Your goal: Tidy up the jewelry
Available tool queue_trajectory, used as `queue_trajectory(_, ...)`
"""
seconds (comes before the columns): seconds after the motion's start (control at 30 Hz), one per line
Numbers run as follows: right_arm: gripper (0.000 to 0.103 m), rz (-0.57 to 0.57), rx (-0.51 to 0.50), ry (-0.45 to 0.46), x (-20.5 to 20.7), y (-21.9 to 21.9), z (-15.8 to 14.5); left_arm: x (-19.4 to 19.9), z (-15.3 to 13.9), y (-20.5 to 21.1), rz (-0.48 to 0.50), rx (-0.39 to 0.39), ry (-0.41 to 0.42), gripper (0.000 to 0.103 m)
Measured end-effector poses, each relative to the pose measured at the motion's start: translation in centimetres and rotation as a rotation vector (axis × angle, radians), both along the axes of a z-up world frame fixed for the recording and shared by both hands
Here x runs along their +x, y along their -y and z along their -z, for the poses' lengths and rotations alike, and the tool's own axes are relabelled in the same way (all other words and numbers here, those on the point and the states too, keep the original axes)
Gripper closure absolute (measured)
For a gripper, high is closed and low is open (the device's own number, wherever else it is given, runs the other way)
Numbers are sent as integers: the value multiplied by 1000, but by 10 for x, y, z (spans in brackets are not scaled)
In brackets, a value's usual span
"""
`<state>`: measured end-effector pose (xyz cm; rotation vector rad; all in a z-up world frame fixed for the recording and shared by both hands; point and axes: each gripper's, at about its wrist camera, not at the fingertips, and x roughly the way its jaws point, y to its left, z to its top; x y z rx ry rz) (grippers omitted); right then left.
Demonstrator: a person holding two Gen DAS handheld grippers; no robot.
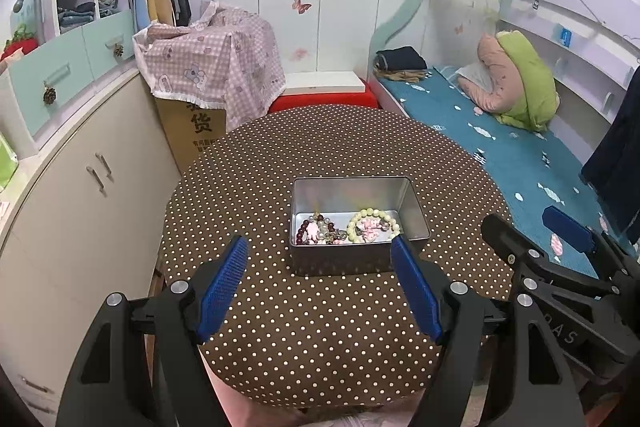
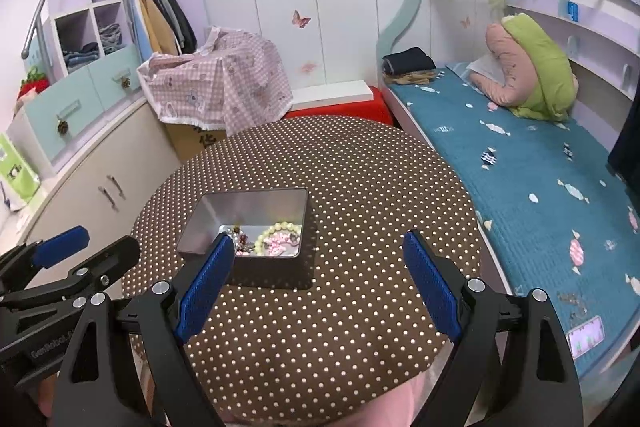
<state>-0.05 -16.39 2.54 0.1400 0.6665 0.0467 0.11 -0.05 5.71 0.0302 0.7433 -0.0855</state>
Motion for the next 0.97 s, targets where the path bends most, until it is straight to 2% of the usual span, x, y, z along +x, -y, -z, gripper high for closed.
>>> queue_trajectory(0.5, 19, -8, 7, -3, -1, 3, 0, -4, 1, 1, -7, -7, -6, 32)
queue_trajectory(0.6, 19, -12, 0, -7, 0, 1, 0, -7, 0, 2, 3, 20, 22, 31)
queue_trajectory(0.97, 20, -12, -3, -12, 1, 0, 1, -4, 0, 1, 0, 8, -5, 31)
